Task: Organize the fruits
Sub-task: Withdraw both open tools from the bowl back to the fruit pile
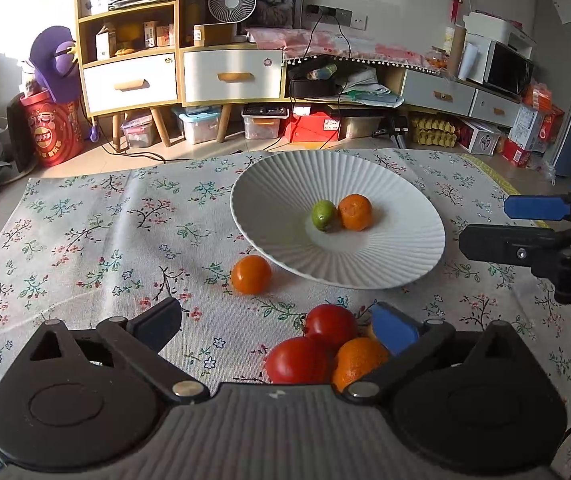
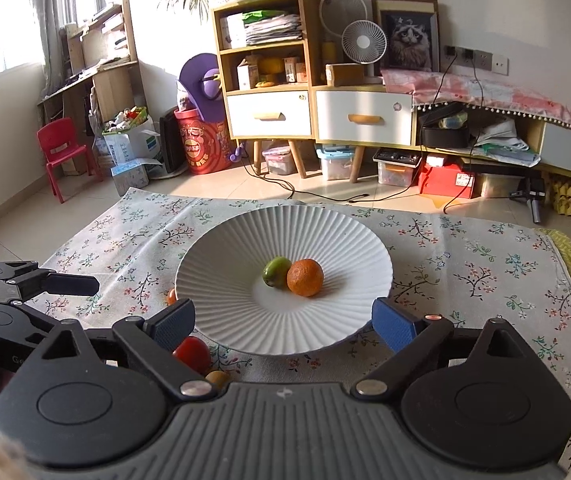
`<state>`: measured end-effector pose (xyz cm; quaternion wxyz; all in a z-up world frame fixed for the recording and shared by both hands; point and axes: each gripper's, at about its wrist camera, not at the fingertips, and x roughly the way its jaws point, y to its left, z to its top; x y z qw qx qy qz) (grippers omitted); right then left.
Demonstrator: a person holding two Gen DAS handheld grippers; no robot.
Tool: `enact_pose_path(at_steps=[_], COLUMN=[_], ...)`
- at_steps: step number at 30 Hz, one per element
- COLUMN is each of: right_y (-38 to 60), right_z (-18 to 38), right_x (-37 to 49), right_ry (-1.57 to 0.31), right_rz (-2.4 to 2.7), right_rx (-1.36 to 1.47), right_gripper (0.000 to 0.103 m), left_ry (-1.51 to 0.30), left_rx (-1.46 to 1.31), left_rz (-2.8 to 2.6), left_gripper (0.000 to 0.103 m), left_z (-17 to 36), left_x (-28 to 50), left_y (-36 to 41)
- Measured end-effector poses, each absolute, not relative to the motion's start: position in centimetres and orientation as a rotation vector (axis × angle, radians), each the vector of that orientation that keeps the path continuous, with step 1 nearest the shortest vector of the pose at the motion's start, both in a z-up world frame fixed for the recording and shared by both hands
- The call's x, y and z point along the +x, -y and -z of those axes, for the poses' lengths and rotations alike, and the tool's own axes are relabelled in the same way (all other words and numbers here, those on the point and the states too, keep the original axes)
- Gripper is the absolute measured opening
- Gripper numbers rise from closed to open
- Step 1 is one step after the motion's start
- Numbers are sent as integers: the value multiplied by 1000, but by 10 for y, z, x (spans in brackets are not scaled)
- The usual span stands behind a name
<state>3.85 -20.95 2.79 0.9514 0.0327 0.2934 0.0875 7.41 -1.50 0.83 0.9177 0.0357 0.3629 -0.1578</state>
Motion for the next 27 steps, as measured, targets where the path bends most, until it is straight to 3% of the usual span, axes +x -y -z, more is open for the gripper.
enact_pose_path(at_steps=[3,27], right_y=[207,189], right_z=[-27,9], right_x=[34,7], right_ry=[-589,-639], right_rz=[-170,-239], right_rx=[65,-3], right_gripper=[102,102], left_ry=[-766,-764], left_rx=[68,122], left_rz=[318,313], left_gripper=[99,99], left_z=[-8,26], left_x=[67,24], left_y=[10,-15])
